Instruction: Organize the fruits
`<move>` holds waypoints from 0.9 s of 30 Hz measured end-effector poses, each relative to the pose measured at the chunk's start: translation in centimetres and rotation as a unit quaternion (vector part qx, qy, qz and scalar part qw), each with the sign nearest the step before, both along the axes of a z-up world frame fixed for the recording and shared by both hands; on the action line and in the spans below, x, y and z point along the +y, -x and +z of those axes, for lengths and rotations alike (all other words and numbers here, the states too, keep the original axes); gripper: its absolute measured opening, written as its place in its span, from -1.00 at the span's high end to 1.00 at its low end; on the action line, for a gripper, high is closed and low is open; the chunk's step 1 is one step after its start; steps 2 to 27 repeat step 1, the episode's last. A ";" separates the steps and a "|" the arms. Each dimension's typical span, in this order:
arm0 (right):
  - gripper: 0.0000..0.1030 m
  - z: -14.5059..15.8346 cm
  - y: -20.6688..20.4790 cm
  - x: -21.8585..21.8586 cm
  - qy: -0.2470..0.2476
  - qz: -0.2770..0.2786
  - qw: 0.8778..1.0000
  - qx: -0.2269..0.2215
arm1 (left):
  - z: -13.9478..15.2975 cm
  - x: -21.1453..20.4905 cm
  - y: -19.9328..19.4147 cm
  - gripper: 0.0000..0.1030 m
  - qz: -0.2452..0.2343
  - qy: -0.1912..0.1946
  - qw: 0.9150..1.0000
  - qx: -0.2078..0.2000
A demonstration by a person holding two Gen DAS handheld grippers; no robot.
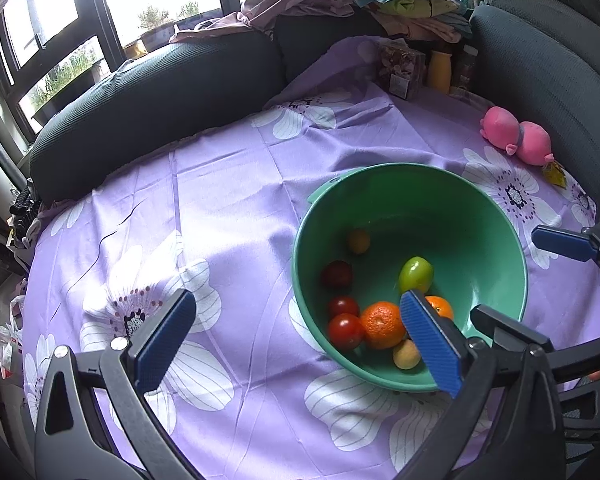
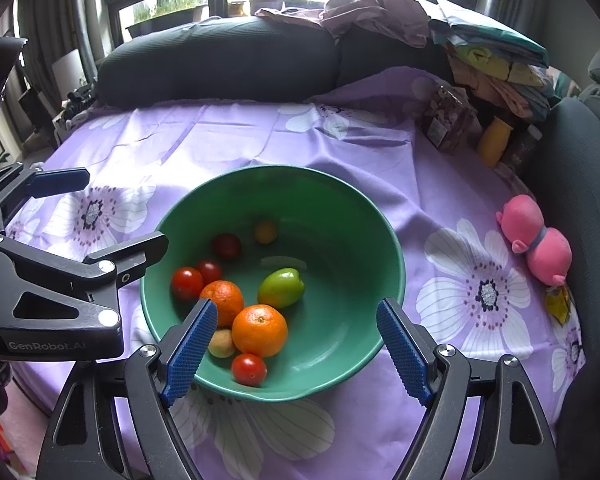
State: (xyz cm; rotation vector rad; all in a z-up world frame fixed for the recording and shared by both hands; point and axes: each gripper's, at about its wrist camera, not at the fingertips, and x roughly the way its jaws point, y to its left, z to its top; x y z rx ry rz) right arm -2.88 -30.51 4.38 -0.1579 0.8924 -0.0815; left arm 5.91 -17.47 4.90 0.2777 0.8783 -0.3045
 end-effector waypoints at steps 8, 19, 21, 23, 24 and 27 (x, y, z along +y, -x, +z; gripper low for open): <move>-0.60 0.0 0.0 0.0 0.000 0.000 1.000 0.000 | 0.0 0.0 0.0 -0.99 0.000 0.000 1.000 0.000; -0.60 0.0 0.0 0.0 0.000 0.000 1.000 0.000 | 0.0 0.0 0.0 -0.99 0.000 0.000 1.000 0.000; -0.60 0.0 0.0 0.0 0.000 0.000 1.000 0.000 | 0.0 0.0 0.0 -0.99 0.000 0.000 1.000 0.000; -0.60 0.0 0.0 0.0 0.000 0.000 1.000 0.000 | 0.0 0.0 0.0 -0.99 0.000 0.000 1.000 0.000; -0.60 0.0 0.0 0.0 0.000 0.000 1.000 0.000 | 0.0 0.0 0.0 -0.99 0.000 0.000 1.000 0.000; -0.60 0.0 0.0 0.0 0.000 0.000 1.000 0.000 | 0.0 0.0 0.0 -0.99 0.000 0.000 1.000 0.000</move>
